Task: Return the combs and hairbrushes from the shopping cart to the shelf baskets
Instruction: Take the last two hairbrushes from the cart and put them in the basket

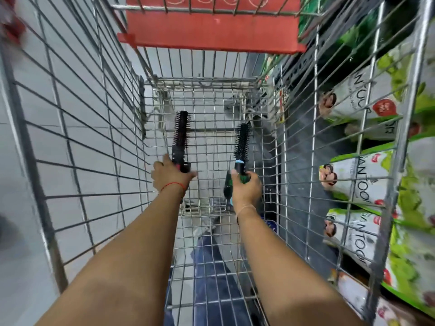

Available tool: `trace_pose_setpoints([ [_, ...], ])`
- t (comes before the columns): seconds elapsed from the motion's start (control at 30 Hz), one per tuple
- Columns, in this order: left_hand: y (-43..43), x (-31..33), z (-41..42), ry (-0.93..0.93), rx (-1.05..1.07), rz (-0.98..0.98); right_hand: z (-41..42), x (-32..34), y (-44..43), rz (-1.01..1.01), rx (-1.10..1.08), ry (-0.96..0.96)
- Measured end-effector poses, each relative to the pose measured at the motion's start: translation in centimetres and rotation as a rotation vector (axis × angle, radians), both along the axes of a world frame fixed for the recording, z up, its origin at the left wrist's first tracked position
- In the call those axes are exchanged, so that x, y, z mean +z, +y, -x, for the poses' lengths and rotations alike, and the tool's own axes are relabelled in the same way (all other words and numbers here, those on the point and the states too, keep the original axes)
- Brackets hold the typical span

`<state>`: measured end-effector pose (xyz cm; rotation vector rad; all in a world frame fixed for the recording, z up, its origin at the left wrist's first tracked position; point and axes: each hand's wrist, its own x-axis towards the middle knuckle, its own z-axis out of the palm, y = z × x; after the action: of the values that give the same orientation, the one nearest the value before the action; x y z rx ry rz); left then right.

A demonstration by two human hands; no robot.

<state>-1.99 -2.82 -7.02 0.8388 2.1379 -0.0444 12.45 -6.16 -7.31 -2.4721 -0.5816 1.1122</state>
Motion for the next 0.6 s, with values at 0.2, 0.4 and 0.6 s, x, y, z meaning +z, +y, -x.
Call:
trace_pose_setpoints([
  [0.2, -0.7, -0.5, -1.2, 0.073, 0.044, -0.189, -0.5, -0.4, 0.7, 0.008, -0.037, 0.122],
  [0.4, -1.5, 0.7, -1.8, -0.006, -0.269, -0.25, -0.8, -0.4, 0.3, -0.001, -0.049, 0.178],
  [0.6, 0.4, -0.2, -2.4, 0.016, -0.044, -0.078, -1.4, -0.6, 0.5, 0.018, -0.075, 0.225],
])
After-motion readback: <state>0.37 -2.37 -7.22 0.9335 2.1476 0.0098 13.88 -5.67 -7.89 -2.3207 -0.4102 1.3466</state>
